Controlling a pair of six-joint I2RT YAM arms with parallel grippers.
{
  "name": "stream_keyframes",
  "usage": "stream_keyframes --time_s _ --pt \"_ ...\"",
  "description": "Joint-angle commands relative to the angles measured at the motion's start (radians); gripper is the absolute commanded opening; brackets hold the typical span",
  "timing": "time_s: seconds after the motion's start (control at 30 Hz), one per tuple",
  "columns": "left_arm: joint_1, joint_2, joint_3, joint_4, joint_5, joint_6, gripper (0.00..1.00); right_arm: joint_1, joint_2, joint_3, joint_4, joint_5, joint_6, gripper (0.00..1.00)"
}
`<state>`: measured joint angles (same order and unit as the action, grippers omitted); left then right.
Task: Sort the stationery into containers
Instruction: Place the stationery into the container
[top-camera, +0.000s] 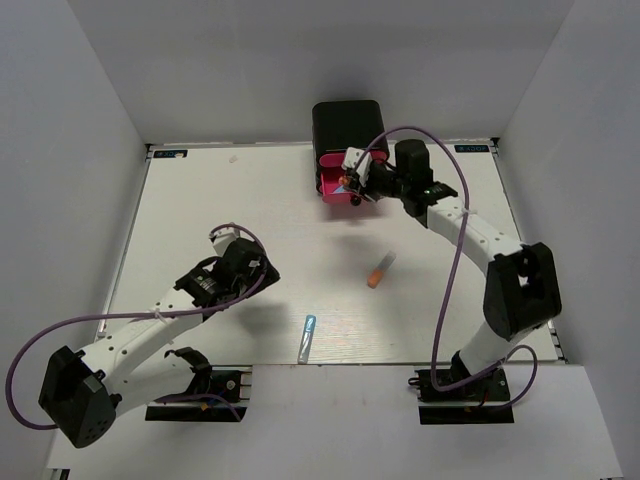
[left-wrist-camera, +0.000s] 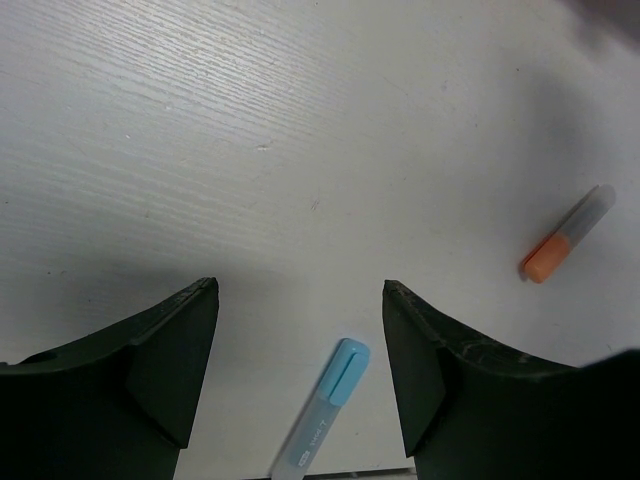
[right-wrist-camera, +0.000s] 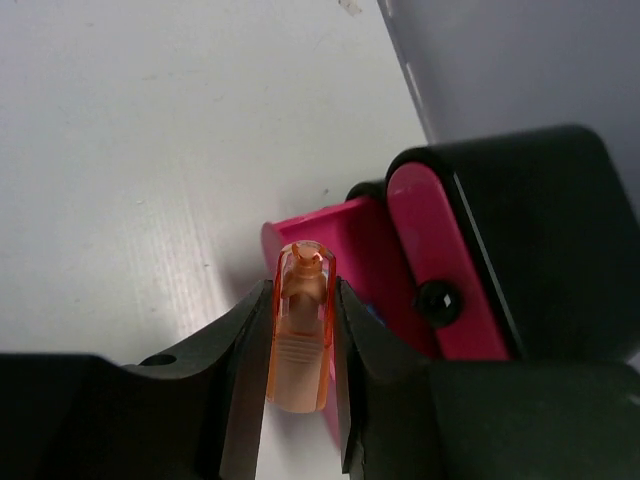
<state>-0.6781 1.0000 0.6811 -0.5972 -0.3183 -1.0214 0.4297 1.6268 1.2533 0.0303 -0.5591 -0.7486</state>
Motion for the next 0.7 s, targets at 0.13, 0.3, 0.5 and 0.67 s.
stream_keyframes --time_s 0.13,0.3,0.5,0.67 --pt "-0.005 -0.032 -0.02 0.02 -0.008 0.009 0.76 -0.023 0.161 0.124 0.19 -0.064 -0.196 0.1" --pt "-0.005 -0.023 -0.02 0.02 -0.008 0.009 0.76 -0.042 0.255 0.216 0.148 -0.059 -0.202 0.17" --pt "-0.005 -0.023 -0.02 0.031 -0.018 0.009 0.76 -0.059 0.28 0.225 0.169 -0.038 -0.146 0.42" --pt "-0.005 -0.003 -0.02 0.066 -0.018 0.018 0.76 -0.075 0.203 0.149 0.243 -0.038 -0.043 0.65"
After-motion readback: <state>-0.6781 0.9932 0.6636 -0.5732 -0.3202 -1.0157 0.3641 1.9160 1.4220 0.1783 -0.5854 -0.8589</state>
